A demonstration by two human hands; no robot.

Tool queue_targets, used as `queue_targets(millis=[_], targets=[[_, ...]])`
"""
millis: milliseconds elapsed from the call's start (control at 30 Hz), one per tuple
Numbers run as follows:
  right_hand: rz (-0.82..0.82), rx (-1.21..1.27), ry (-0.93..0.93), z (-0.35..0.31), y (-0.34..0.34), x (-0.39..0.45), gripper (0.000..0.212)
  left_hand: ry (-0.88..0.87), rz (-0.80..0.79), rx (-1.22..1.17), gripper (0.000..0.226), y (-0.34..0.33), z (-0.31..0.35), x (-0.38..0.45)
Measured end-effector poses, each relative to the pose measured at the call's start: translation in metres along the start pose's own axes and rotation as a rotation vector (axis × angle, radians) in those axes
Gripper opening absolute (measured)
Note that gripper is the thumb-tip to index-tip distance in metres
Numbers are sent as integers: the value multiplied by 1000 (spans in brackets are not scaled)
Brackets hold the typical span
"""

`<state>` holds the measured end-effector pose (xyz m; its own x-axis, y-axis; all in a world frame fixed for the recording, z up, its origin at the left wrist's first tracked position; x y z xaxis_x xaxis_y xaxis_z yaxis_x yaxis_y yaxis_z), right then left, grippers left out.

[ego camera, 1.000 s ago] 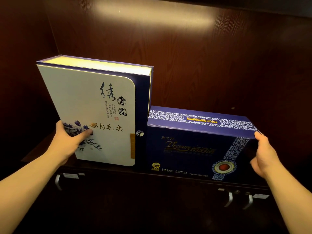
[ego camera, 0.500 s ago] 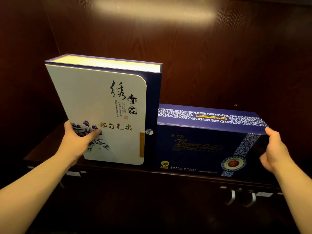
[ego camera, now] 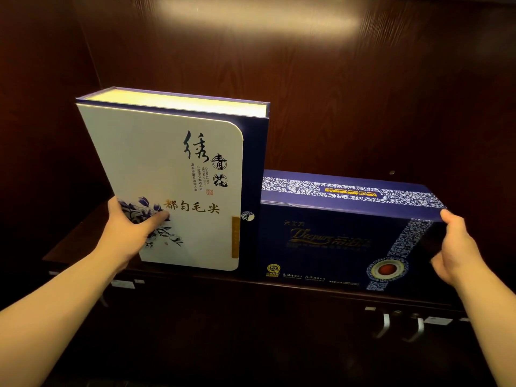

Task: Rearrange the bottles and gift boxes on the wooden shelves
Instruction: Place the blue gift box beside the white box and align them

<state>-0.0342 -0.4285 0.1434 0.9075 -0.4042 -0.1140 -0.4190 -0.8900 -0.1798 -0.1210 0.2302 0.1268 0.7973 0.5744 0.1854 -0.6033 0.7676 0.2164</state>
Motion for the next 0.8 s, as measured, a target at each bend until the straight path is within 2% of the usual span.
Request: queue_targets(millis=[100, 467, 600, 800], targets=[[9, 4, -8, 0, 1, 0, 27, 1, -3, 0, 90, 0, -1, 1], [6, 1, -2, 2, 4, 0, 35, 11, -16, -7, 93, 0, -1, 3], [1, -12, 0, 3, 3, 3, 45, 13, -8, 2, 89, 0, -2, 3], [7, -19, 2, 3, 4, 1, 45, 15, -11, 13, 90, 1, -2, 3]])
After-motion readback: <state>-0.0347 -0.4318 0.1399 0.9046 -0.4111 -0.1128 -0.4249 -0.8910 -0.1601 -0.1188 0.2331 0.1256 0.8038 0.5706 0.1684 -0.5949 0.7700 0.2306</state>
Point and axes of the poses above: each hand's wrist, its own x-axis towards the middle knuckle, its own y-axis out of the back of the hand, z = x × y, the point moved 9 cm from there along x, towards the middle knuckle, and after that the axes turned 2 degrees about y, right-handed, at the moved point
